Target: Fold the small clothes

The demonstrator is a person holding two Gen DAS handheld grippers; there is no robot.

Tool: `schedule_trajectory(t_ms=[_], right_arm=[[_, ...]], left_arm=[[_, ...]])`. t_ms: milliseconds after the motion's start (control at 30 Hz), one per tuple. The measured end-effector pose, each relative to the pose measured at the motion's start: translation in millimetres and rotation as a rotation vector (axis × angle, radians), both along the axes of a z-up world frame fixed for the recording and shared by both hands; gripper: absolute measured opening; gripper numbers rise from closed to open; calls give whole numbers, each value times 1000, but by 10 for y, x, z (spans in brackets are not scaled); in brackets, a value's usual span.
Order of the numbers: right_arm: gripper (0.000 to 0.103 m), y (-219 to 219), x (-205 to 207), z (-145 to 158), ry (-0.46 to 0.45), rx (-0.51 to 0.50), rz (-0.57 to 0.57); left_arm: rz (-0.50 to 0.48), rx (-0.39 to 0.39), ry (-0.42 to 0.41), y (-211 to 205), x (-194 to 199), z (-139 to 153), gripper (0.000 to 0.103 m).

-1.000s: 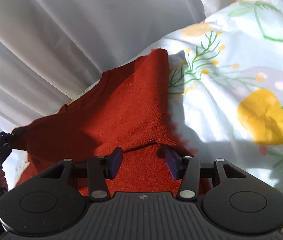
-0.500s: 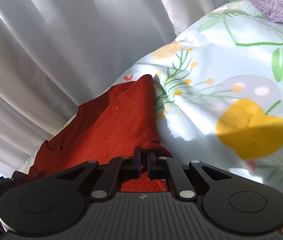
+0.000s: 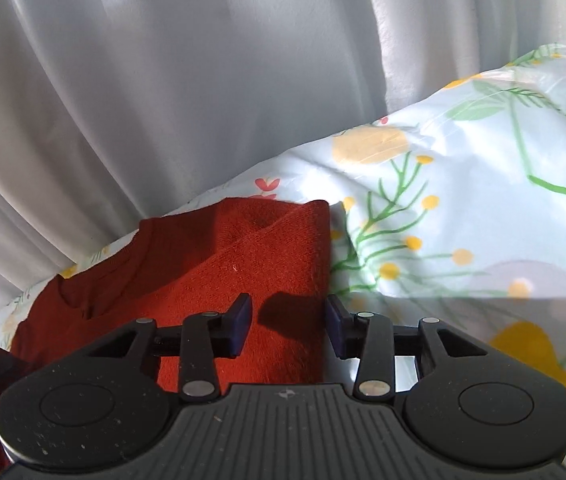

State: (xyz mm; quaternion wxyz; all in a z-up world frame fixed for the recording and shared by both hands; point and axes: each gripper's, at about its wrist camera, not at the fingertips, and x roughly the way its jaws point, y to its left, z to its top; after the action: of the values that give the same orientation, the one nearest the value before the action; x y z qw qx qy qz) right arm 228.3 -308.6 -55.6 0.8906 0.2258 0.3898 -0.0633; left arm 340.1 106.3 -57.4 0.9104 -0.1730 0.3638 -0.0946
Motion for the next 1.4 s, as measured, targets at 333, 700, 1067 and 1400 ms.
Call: schedule_trajectory(t_ms=[333, 700, 1067, 1400], right_arm=[[7, 157, -22, -15, -66, -194, -25], [15, 742, -176, 158, -167, -104, 219], [11, 719, -378, -78, -112, -336, 222], [14, 757, -343, -63, -75, -356, 233]], left_arm=[[66, 140, -2, -90, 34, -74, 12], [-28, 29, -20, -557, -192, -50, 79], [45, 164, -33, -477, -244, -229, 80], [301, 11, 19, 411, -535, 43, 90]])
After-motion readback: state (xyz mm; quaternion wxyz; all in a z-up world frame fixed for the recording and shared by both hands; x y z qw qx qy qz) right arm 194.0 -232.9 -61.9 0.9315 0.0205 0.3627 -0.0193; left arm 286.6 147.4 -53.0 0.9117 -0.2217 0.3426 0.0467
